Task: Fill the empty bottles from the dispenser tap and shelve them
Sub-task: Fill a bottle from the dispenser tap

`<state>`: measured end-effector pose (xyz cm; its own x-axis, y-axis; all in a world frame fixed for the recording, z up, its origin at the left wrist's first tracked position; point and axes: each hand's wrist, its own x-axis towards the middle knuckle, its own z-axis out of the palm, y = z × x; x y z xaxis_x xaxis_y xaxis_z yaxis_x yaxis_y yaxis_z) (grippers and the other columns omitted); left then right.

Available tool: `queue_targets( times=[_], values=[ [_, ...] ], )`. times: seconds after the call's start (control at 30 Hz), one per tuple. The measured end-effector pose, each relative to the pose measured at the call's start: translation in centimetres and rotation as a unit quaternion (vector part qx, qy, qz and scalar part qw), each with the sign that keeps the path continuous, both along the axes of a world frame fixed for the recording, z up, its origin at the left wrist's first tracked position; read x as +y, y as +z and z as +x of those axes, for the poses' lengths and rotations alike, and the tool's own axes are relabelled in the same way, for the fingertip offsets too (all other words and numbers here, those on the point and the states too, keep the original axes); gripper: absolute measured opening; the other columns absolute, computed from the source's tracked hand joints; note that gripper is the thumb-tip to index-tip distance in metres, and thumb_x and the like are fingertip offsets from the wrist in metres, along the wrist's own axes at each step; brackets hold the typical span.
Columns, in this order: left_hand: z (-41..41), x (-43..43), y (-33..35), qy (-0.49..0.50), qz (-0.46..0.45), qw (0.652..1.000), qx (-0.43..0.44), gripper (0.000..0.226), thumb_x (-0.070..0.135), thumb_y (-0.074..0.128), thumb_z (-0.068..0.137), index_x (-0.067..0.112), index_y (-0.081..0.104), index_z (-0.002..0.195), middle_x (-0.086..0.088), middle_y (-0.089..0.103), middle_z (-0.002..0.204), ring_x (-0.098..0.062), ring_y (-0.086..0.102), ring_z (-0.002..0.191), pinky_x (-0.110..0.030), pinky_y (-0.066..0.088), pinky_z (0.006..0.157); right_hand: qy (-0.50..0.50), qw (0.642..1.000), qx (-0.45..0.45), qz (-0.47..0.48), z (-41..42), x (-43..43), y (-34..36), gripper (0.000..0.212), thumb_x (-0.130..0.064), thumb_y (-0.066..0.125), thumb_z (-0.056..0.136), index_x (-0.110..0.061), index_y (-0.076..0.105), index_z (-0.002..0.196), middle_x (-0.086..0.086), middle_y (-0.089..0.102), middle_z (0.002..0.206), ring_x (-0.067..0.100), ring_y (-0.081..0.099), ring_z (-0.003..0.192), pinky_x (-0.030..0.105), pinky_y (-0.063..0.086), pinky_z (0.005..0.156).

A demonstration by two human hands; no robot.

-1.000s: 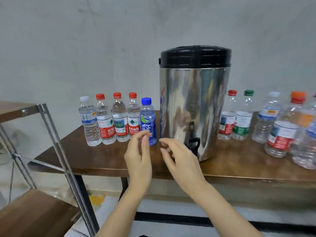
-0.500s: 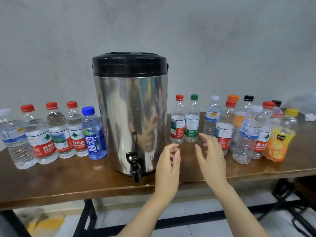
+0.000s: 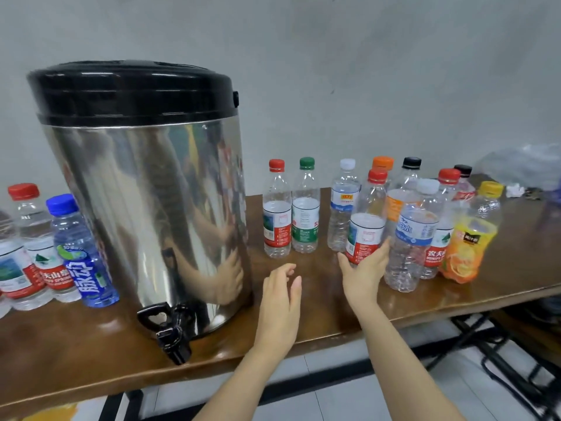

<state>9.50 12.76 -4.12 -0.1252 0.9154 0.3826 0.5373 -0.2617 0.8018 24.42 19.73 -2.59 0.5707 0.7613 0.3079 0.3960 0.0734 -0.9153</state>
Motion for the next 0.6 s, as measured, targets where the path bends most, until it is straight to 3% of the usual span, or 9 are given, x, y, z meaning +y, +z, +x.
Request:
queue_targets(
  times=[0.23, 0.43, 0.6],
  values=[
    [-0.1, -0.3, 0.0, -0.005, -0.012, 1.0, 0.002, 0.03, 0.037, 0.042, 0.103, 0.033, 0.048, 0.132, 0.013, 0.051, 0.125, -0.004, 0.052, 0.115, -0.024, 0.045, 0.102, -0.008, 1.0, -0.009, -0.012, 0.3, 1.4, -0.6, 0.088, -0.016, 0.077, 0.083, -0.008, 0.021, 0.15, 0.02, 0.039, 0.144, 0.037, 0.041, 0.133, 0.051, 0.039, 0.107],
    [-0.7, -0.6, 0.6, -0.005, 0.003, 0.997, -0.073, 0.027, 0.032, 0.052, 0.1, 0.038, 0.047, 0.126, 0.011, 0.055, 0.124, -0.004, 0.053, 0.113, -0.034, 0.048, 0.102, 0.131, 0.991, -0.026, 0.012, -1.3, -2.5, -0.6, 0.076, -0.017, 0.078, 0.082, -0.012, 0.032, 0.143, 0.007, 0.049, 0.135, 0.018, 0.051, 0.118, 0.029, 0.044, 0.093],
    [-1.9, -3.1, 3.6, -0.081, 0.011, 0.988, -0.131, 0.055, 0.032, 0.067, 0.092, 0.038, 0.038, 0.139, 0.018, 0.048, 0.141, 0.005, 0.043, 0.128, -0.011, 0.036, 0.104, 0.317, 0.948, -0.023, 0.0, -3.1, -7.7, 1.0, 0.072, -0.021, 0.077, 0.083, -0.021, 0.034, 0.141, -0.011, 0.056, 0.127, -0.002, 0.057, 0.11, 0.015, 0.049, 0.086]
  ],
)
